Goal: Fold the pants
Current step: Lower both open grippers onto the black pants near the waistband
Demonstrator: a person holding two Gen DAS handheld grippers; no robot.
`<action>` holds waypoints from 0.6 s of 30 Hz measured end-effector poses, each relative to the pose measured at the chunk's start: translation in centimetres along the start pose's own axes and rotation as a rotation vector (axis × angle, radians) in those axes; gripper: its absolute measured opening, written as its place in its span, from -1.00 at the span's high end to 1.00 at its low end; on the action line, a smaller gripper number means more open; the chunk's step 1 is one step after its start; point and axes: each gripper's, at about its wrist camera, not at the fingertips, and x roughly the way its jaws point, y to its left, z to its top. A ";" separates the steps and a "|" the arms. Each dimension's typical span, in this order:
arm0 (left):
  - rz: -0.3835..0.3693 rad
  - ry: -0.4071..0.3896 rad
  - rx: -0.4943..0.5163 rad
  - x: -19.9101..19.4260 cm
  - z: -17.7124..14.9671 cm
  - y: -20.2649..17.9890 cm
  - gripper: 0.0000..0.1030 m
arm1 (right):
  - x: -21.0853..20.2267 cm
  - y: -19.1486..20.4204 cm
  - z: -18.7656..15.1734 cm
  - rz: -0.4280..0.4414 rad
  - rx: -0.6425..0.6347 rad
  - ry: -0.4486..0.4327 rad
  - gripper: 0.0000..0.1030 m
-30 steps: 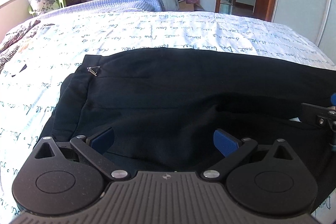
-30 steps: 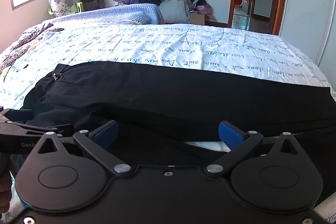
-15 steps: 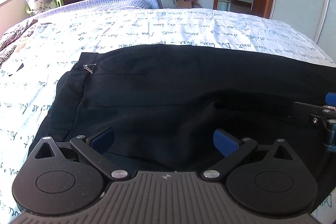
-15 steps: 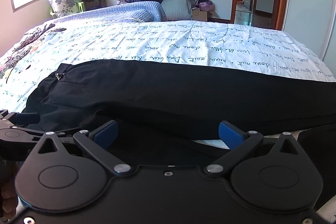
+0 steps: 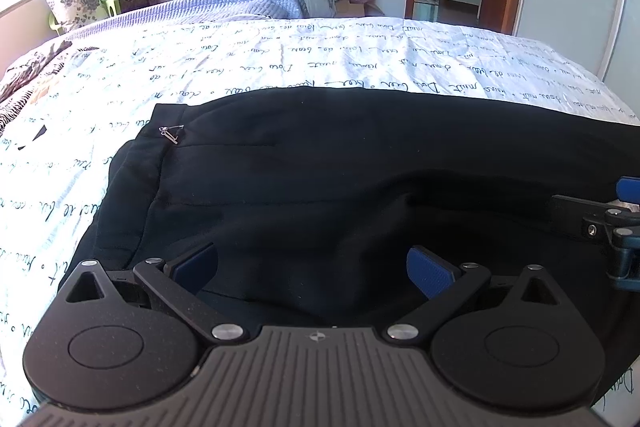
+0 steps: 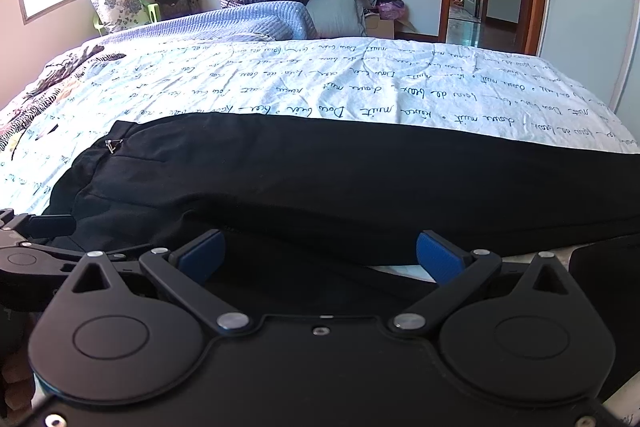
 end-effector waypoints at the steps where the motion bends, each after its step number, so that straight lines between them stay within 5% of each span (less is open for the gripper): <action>1: 0.001 -0.002 0.001 0.0 0.0 0.0 -0.99 | 0.1 -0.1 0.0 -0.001 0.000 0.000 -1.00; 18: 0.031 -0.016 -0.002 0.6 1.5 2.3 -0.98 | 1.1 0.3 0.2 -0.005 -0.013 0.022 -1.00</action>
